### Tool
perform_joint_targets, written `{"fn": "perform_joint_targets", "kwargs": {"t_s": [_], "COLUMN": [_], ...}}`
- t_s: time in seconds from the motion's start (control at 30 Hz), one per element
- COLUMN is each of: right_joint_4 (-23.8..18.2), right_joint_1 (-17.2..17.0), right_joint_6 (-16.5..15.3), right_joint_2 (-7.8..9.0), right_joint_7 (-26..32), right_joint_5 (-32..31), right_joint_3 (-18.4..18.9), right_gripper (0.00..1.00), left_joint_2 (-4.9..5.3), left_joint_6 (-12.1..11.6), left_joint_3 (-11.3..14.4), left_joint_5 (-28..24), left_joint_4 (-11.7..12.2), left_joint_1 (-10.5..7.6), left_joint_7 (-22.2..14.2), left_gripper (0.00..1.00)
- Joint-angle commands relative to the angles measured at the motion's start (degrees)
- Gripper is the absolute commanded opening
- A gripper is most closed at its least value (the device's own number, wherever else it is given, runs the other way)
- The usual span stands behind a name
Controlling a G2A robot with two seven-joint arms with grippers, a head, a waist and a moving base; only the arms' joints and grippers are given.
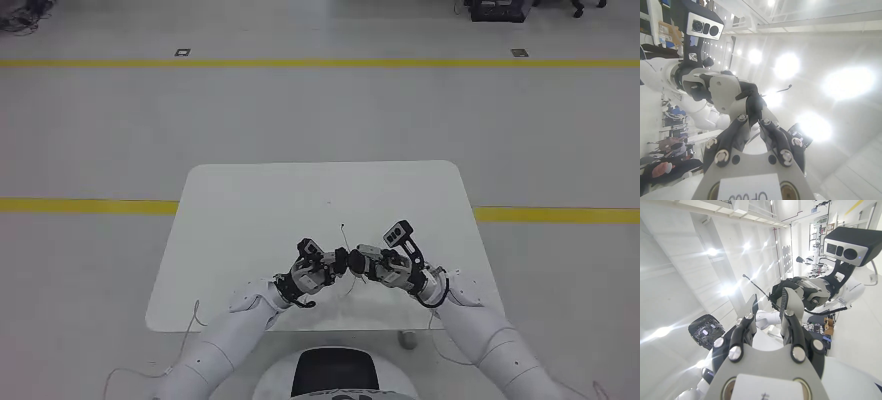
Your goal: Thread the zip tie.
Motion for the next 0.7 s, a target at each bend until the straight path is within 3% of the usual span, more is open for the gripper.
{"fn": "perform_joint_targets", "kwargs": {"t_s": [0.0, 0.3, 0.67], "right_joint_4": [0.0, -0.4, -0.9], "right_joint_1": [-0.1, -0.5, -1.1], "right_joint_6": [-0.2, -0.8, -0.9], "right_joint_2": [-0.07, -0.33, -0.59], "right_joint_7": [0.0, -0.3, -0.3], "right_joint_5": [-0.2, -1.2, -2.4], "right_joint_3": [0.1, 0.7, 1.7], "right_gripper": [0.21, 0.11, 0.09], "left_joint_2": [-0.03, -0.11, -0.15], "left_joint_6": [0.0, -0.1, -0.1], "left_joint_3": [0.0, 0.0, 0.0], "left_joint_5": [-0.2, -0.5, -0.5], "left_joint_4": [0.2, 0.6, 0.9], "left_joint_1": [-0.05, -0.12, -0.17], "left_joint_7": [-0.2, -0.6, -0.7], "left_gripper": [0.00, 0.00, 0.00]}}
